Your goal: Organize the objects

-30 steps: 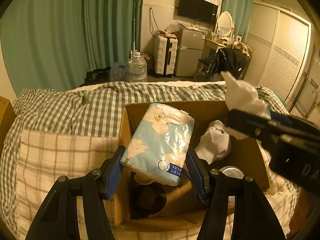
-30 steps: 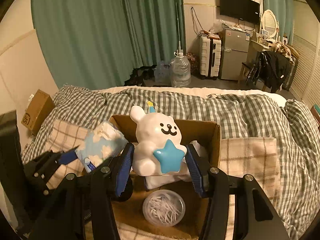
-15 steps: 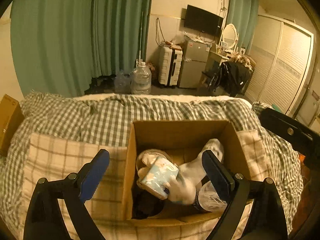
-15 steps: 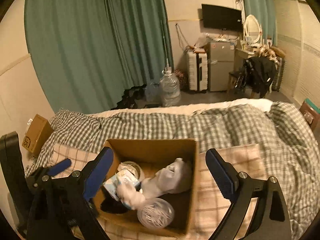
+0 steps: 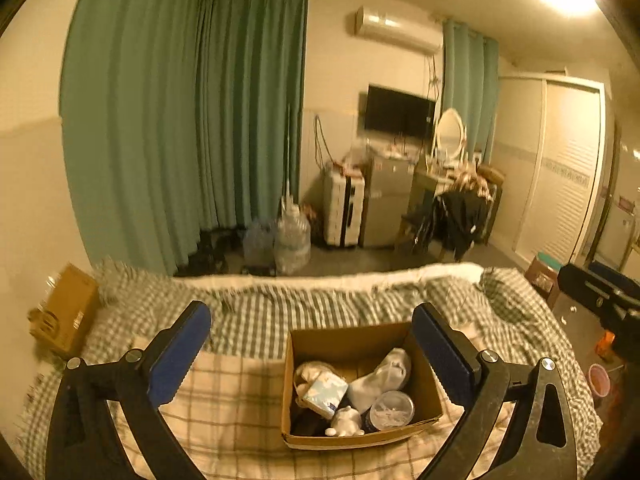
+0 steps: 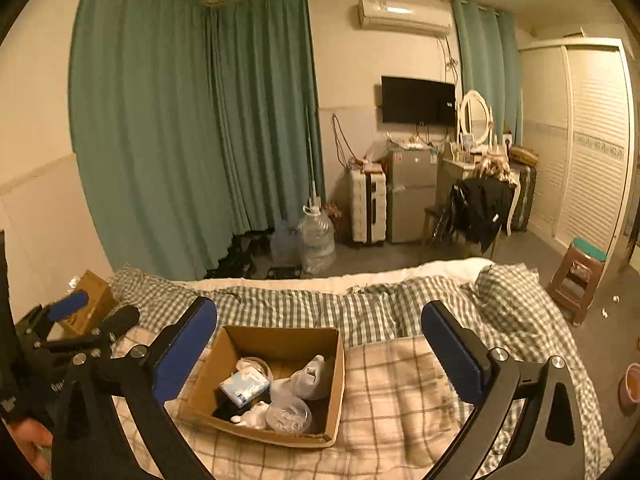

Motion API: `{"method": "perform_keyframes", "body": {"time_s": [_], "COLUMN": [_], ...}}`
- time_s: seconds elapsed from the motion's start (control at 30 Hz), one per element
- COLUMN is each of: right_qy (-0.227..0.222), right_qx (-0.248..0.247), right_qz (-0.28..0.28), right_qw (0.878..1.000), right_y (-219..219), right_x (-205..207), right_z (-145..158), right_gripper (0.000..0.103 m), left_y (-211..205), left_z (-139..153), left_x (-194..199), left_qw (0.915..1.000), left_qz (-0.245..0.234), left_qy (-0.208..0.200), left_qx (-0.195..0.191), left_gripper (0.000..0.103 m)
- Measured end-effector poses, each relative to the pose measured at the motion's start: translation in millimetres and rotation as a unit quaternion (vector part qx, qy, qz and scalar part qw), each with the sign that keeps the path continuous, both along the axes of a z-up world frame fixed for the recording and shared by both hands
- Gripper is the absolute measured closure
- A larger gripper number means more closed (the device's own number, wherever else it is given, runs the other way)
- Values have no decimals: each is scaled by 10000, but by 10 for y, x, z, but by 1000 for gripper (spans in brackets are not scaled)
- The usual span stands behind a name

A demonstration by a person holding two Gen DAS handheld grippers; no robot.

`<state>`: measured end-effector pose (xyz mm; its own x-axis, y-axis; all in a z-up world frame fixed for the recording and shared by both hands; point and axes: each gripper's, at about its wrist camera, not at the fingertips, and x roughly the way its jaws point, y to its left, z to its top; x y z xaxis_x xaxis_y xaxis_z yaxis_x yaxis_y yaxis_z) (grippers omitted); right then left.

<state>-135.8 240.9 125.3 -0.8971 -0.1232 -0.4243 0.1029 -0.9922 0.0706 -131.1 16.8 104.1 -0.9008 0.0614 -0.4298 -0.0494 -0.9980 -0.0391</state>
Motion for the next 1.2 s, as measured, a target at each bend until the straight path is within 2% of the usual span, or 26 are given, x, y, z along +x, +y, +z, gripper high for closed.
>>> {"method": "perform_keyframes", "body": {"time_s": [0.13, 0.27, 0.47, 0.53, 0.67, 0.73, 0.83, 0.97, 1.2], "right_qy": [271, 291, 361, 255, 267, 105, -198, -271, -244], "right_qx": [124, 145, 72, 64, 389, 503, 422, 502, 577], "right_qz": [-100, -186, -242, -165, -168, -179, -248, -326, -233], "right_qw": [9995, 9993, 9990, 9995, 9987, 9985, 9986, 9978, 9978], "right_y": [38, 68, 63, 27, -81, -107, -100, -99, -169], "right_x": [331, 513, 699, 699, 713, 693, 660, 657, 663], "right_z": [149, 90, -324, -511, -907, -1127, -1383, -1473, -1416], "right_gripper": [0, 0, 0, 0, 0, 0, 0, 0, 0], "left_y": [-30, -99, -205, -221, -251, -247, -213, -132, -91], "left_z": [166, 50, -417, -605, -888, -1001, -1126, -1205, -1252], "left_x": [284, 452, 626, 649, 728, 768, 801, 806, 786], "left_qw": [9997, 9993, 9983, 9983, 9977, 9977, 9982, 9984, 9986], "left_qz": [46, 215, 499, 538, 641, 636, 579, 537, 460], "left_qy": [254, 292, 197, 92, -13, -23, -73, -126, -219], "left_qx": [3, 38, 216, 215, 239, 228, 118, -144, -168], "left_gripper": [0, 0, 0, 0, 0, 0, 0, 0, 0]}}
